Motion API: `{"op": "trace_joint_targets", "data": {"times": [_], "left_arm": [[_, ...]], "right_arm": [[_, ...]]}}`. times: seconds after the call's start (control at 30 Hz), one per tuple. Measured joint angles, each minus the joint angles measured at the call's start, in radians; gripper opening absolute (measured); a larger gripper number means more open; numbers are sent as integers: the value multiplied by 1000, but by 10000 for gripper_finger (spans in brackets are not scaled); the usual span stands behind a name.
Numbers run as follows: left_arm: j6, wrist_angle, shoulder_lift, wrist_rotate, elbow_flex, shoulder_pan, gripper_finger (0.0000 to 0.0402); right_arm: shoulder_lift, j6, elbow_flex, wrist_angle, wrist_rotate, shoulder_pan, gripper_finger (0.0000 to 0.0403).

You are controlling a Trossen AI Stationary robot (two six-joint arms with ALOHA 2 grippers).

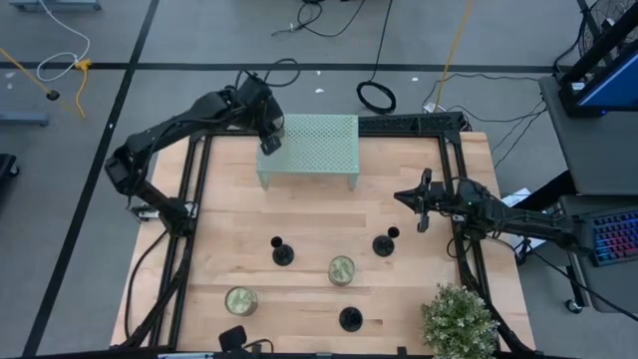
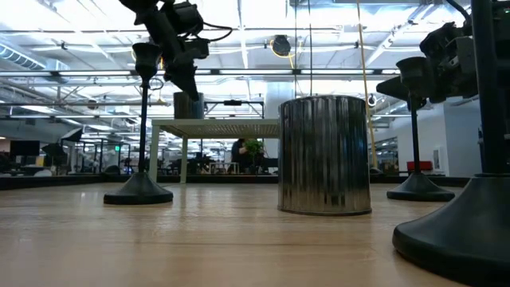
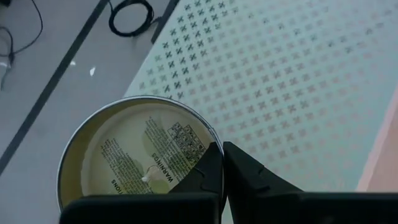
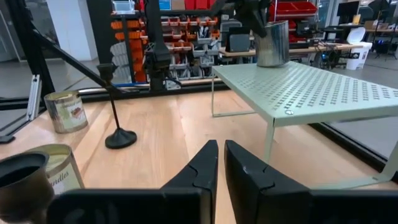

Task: Pick & Place candle stick holders
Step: Put the top scented candle on the shelf

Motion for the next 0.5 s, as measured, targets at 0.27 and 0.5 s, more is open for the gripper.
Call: {"op": "trace_joint_targets", "data": {"times": [0.27,0.5], "left_arm": [[23,34,3,140,-1,14,11],[34,60,3,127,-2,12,21]], "right_arm": [[17,0,0,-1,0,0,20],[17,0,0,0,0,0,20]]}}
